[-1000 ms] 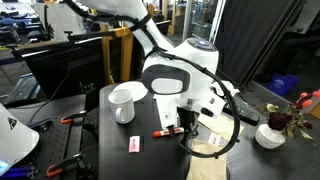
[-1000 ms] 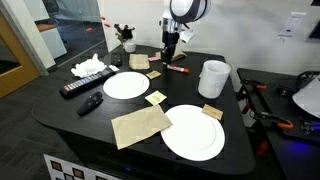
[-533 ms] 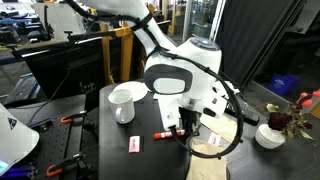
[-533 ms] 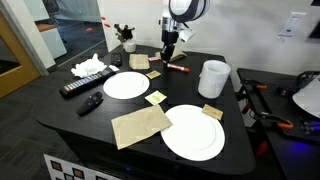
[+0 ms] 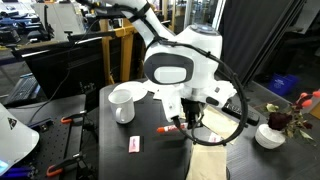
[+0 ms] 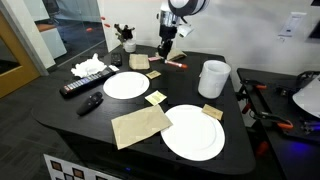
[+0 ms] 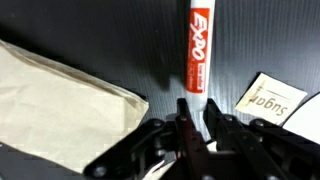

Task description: Put the marker in the mug

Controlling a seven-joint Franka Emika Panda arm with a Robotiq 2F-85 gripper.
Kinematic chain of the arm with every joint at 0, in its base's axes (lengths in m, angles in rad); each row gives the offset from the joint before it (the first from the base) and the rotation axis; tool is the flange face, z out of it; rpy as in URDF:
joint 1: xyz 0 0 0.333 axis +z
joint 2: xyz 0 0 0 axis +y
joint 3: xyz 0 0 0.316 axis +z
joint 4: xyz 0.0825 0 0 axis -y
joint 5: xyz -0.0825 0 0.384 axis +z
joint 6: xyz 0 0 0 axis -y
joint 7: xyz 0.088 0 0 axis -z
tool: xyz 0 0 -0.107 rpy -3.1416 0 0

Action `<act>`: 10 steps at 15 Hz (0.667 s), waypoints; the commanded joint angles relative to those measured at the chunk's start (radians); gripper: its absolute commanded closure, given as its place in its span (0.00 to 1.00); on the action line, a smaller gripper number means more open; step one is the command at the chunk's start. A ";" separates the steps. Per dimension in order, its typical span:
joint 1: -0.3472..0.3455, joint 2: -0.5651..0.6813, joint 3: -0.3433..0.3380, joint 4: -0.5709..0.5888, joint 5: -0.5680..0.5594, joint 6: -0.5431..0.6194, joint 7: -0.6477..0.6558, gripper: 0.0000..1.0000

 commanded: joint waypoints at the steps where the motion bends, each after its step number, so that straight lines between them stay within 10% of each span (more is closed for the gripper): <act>1: 0.029 -0.114 -0.017 -0.049 -0.013 -0.051 0.027 0.95; 10: 0.122 -0.349 -0.084 -0.101 -0.147 -0.247 0.155 0.95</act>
